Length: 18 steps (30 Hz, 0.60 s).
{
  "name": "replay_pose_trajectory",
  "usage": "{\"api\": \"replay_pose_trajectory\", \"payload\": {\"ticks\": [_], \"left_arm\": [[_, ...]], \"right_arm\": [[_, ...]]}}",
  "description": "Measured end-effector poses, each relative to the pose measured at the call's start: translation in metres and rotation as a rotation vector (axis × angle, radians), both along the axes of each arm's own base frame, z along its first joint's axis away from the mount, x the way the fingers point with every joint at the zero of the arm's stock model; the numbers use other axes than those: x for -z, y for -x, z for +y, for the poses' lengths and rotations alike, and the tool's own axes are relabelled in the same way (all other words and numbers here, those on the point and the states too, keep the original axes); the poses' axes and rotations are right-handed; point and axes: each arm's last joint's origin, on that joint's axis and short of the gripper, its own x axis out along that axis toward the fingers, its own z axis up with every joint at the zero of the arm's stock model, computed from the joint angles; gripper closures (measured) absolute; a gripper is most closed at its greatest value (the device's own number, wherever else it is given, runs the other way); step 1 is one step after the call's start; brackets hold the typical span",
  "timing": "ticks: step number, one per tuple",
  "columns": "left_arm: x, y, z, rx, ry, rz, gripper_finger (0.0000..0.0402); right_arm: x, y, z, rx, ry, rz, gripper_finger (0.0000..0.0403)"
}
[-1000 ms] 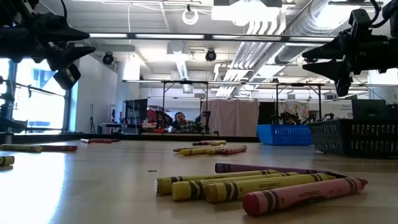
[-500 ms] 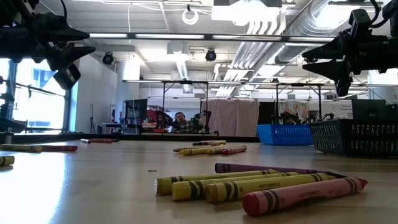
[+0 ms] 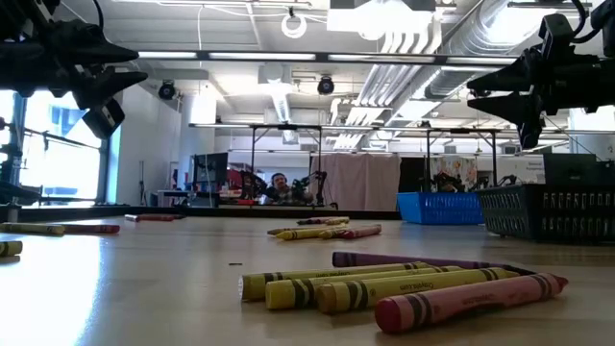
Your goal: Sort crayons
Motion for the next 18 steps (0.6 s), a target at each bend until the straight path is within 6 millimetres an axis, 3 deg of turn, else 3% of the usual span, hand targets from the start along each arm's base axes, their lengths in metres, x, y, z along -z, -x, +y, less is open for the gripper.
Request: {"api": "replay_pose_trajectory", "payload": {"ticks": [13,18], "left_arm": [[0.0000,0.0000,0.0000,0.000,0.000,0.000,0.0302],[0.0001,0.0000,0.0000,0.000,0.000,0.000,0.0302]], "right_arm": [[0.0000,0.0000,0.0000,0.000,0.003,0.001,0.0273],[0.0000,0.0000,-0.0001,0.011,0.126,0.048,0.0273]]}}
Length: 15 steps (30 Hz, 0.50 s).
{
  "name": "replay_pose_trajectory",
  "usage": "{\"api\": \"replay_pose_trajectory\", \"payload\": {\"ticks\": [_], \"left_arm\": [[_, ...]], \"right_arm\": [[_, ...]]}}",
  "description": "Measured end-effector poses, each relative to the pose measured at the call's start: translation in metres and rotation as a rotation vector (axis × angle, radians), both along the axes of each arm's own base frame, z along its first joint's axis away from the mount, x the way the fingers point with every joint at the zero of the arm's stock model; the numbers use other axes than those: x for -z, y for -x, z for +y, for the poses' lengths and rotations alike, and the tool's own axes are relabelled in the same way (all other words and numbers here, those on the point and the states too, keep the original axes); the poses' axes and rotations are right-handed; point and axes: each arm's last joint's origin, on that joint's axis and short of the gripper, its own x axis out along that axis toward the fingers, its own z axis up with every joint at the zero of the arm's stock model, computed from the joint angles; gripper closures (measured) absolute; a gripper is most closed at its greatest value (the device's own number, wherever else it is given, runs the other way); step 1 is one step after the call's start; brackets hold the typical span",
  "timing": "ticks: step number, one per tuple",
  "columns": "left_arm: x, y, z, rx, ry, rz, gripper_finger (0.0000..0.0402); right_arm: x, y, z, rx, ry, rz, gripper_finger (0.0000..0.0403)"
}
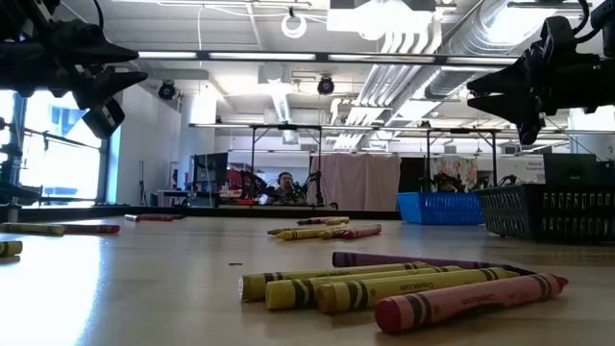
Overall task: Sort crayons
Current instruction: Put the yellow crayon into the blue bin
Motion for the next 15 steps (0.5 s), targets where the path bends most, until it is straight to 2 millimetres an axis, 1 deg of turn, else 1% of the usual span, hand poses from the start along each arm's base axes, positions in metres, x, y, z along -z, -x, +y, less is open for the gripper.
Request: {"api": "replay_pose_trajectory", "payload": {"ticks": [3,6,15], "left_arm": [[-0.0001,0.0000,0.0000,0.000,0.000,0.000,0.0302],[0.0000,0.0000,0.0000,0.000,0.000,0.000,0.0302],[0.0000,0.0000,0.0000,0.000,0.000,0.000,0.0302]], "right_arm": [[-0.0004,0.0007,-0.0016,0.060,0.046,0.015,0.0273],[-0.0006,0.0008,-0.0018,0.069,0.074,0.026,0.0273],[-0.0015,0.0018,-0.0038,0.146,0.069,0.017,0.0273]]}}
